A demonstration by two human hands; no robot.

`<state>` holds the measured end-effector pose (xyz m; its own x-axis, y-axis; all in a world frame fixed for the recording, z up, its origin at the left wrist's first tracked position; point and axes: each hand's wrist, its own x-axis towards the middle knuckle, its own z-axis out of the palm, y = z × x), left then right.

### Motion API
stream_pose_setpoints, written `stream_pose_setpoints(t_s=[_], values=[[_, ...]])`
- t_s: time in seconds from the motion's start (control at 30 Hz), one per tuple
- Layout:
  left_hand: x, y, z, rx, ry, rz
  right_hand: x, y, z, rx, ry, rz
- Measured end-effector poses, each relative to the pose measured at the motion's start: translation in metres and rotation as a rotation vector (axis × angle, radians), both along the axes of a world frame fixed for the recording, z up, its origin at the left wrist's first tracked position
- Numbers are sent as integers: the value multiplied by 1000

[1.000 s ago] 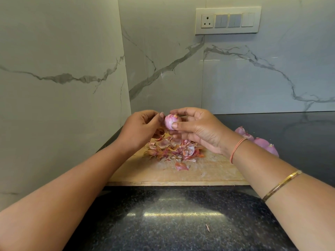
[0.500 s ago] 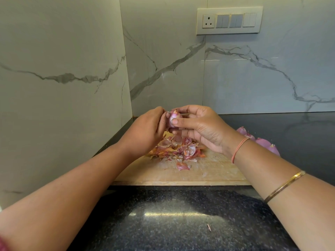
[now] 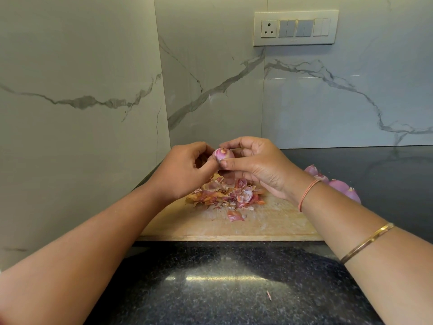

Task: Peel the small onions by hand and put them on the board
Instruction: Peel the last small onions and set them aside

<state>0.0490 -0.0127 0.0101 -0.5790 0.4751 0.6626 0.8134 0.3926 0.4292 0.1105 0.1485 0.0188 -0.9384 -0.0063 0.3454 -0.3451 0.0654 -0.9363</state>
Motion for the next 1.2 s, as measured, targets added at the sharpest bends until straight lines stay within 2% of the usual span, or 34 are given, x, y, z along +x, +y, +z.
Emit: stream_pose_setpoints(t_s=[0.23, 0.53, 0.7, 0.83, 1.0, 1.2], values=[[-3, 4, -1, -126, 77, 98, -3, -3, -3, 145, 49, -97], [-3, 4, -2, -182, 173, 103, -2, -1, -3, 175, 43, -81], [-6, -2, 3, -95, 118, 118, -2, -1, -2, 115, 30, -13], [-1, 0, 1, -76, 55, 31, -6, 1, -3, 64, 25, -31], [-2, 4, -4, -116, 150, 27, -6, 0, -2, -36, 2, 36], [-7, 5, -6, -137, 271, 111, -6, -2, -2, -24, -4, 28]])
